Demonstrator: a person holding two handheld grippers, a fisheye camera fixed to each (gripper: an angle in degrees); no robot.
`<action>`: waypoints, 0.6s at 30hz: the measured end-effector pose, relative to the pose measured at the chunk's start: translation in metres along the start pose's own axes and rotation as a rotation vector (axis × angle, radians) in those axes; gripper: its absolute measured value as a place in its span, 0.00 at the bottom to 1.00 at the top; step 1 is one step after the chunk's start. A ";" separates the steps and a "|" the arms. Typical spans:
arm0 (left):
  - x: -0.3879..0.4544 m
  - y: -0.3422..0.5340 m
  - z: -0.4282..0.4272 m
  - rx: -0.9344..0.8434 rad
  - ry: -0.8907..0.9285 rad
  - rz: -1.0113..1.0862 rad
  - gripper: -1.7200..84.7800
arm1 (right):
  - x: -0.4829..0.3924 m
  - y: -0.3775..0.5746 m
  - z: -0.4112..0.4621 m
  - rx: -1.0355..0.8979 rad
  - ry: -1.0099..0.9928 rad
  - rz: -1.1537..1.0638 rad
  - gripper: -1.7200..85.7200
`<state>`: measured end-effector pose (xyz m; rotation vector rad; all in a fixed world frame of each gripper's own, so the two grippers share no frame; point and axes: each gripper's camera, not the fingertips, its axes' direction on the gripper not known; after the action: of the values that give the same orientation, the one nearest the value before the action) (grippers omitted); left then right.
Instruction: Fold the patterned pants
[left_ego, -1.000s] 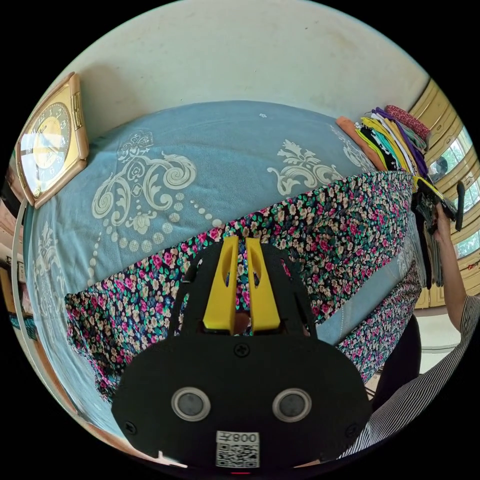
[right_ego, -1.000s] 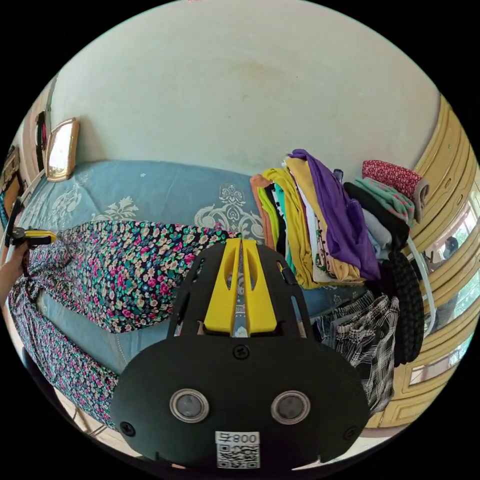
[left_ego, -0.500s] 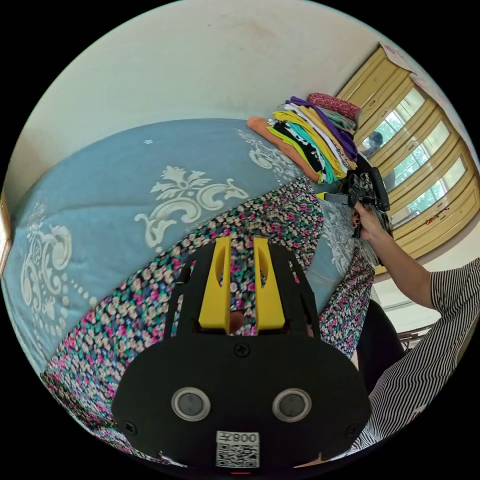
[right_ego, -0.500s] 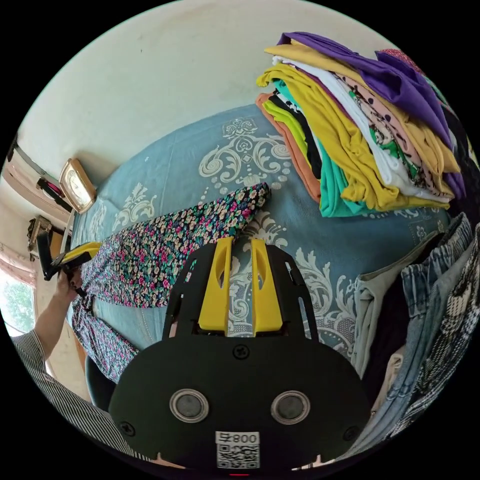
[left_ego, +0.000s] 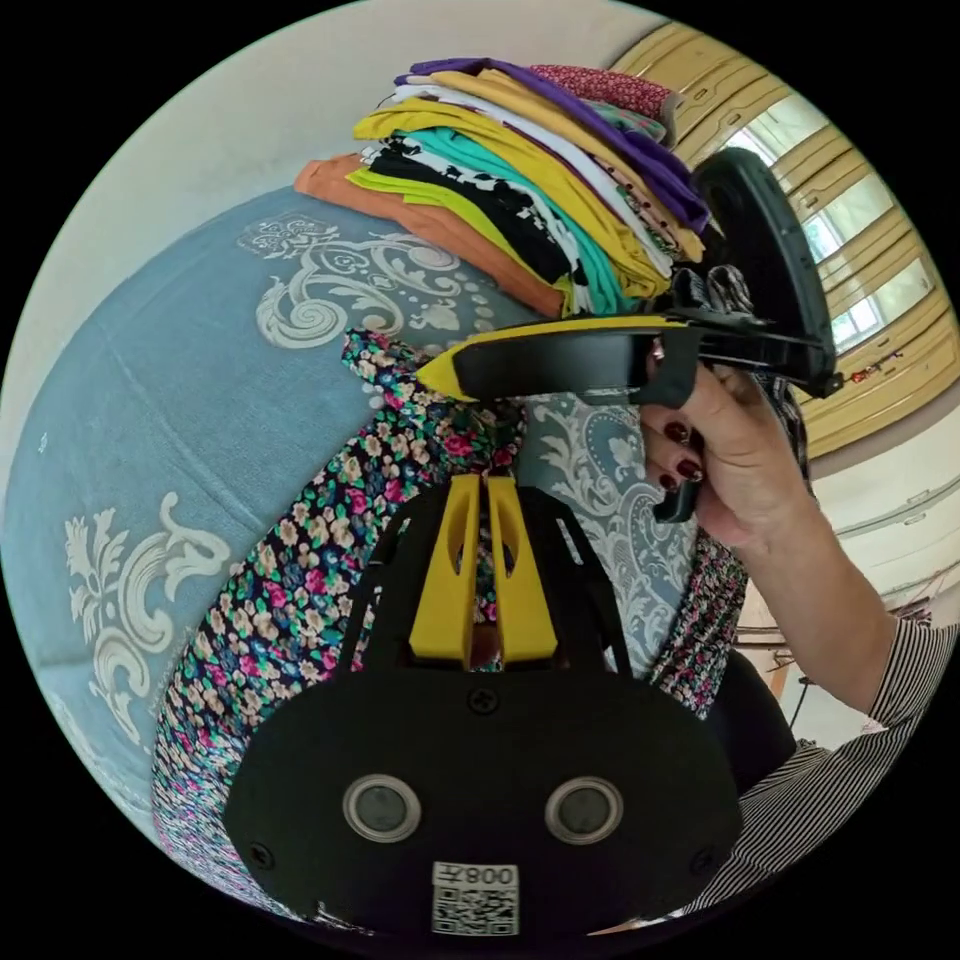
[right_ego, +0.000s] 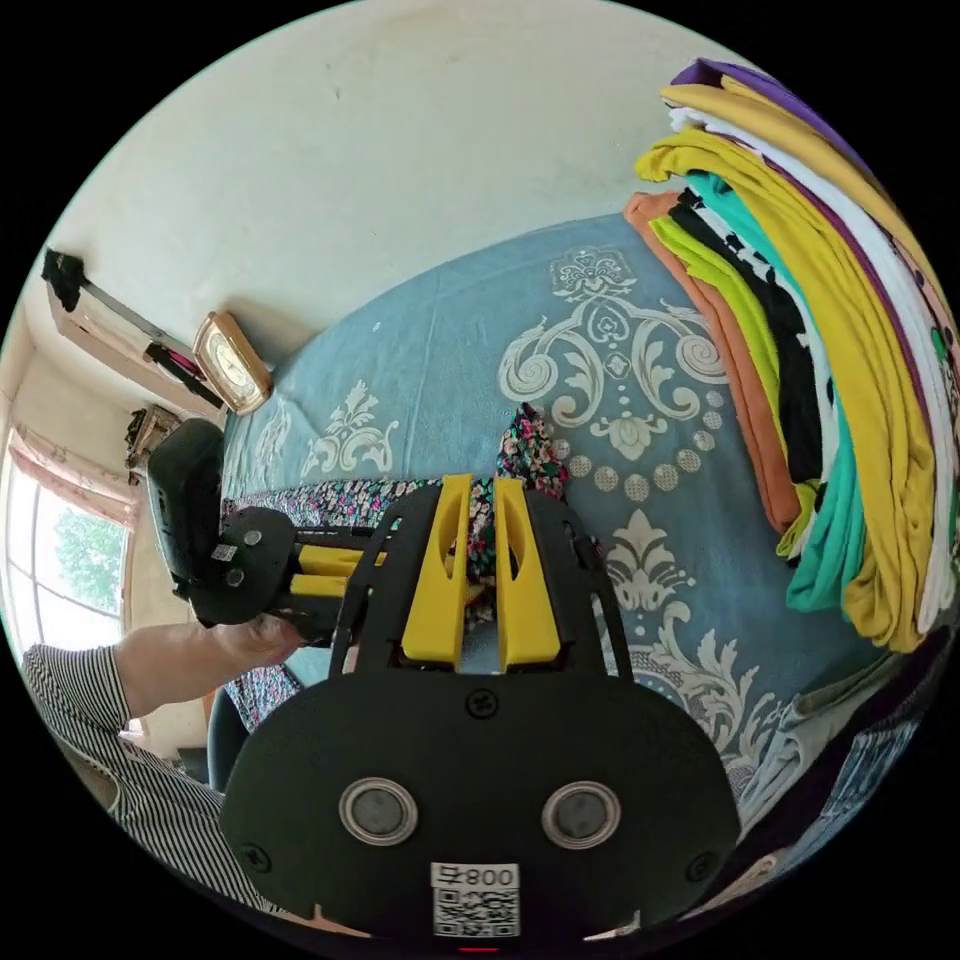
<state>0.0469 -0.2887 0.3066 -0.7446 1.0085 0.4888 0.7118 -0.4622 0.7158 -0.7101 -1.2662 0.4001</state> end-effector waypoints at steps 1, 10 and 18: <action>-0.007 0.002 0.001 0.023 0.027 -0.033 0.04 | 0.002 0.004 -0.005 0.013 0.005 0.003 0.08; -0.016 0.000 0.013 0.057 0.070 -0.075 0.03 | 0.027 0.049 -0.022 -0.026 -0.021 0.102 0.10; -0.006 0.005 0.012 0.086 0.159 -0.044 0.04 | 0.018 0.066 -0.059 -0.013 -0.013 0.076 0.03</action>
<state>0.0476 -0.2763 0.3141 -0.7357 1.1514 0.3501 0.7803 -0.4187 0.6760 -0.7694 -1.2576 0.4588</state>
